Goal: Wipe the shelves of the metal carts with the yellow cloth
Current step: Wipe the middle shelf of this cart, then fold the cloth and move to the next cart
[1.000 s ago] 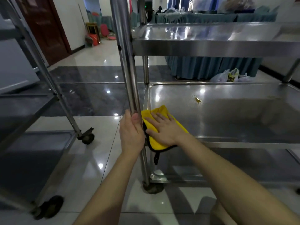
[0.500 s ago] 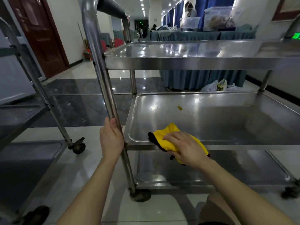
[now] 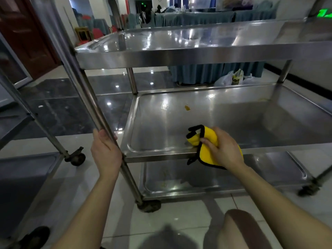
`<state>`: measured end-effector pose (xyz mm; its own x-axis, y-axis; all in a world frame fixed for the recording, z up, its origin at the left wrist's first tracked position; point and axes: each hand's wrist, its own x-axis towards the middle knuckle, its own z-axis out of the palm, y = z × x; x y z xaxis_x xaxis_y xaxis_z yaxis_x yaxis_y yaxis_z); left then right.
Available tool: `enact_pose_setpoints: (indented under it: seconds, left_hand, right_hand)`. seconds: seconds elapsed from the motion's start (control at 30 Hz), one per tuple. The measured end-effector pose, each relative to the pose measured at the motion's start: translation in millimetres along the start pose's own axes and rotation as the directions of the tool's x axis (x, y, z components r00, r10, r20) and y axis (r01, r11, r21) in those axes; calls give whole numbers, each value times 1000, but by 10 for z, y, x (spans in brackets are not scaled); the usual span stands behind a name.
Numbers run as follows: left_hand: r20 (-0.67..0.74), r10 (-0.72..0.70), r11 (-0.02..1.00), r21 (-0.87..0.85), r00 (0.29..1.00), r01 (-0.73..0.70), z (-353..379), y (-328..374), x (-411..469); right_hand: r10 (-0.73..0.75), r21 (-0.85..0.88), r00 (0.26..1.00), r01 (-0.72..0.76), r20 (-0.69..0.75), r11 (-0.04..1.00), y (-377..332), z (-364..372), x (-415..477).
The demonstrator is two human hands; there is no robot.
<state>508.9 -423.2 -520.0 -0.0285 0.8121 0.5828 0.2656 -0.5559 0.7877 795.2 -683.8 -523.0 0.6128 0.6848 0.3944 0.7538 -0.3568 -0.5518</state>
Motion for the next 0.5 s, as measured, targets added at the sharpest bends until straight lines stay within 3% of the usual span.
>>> enact_pose_setpoints:
  seconds: [0.1, 0.2, 0.27, 0.33, 0.5]
  left_hand:
    - [103, -68, 997, -20, 992, 71, -117, 48, -78]
    - [263, -202, 977, 127, 944, 174, -384, 196, -151]
    - [373, -291, 949, 229, 881, 217, -584, 376, -139]
    - [480, -415, 904, 312, 773, 292, -774, 618, -96]
    - [479, -605, 773, 544, 636, 326, -1264, 1566, 57]
  right_hand:
    - [87, 28, 992, -90, 90, 996, -118, -89, -4]
    - [170, 48, 968, -182, 184, 982, -343, -329, -42]
    - [207, 94, 952, -232, 224, 968, -538, -552, -111]
    - [236, 126, 935, -276, 264, 953, -754, -812, -190]
    - [280, 136, 878, -355, 387, 925, -1431, -1683, -290]
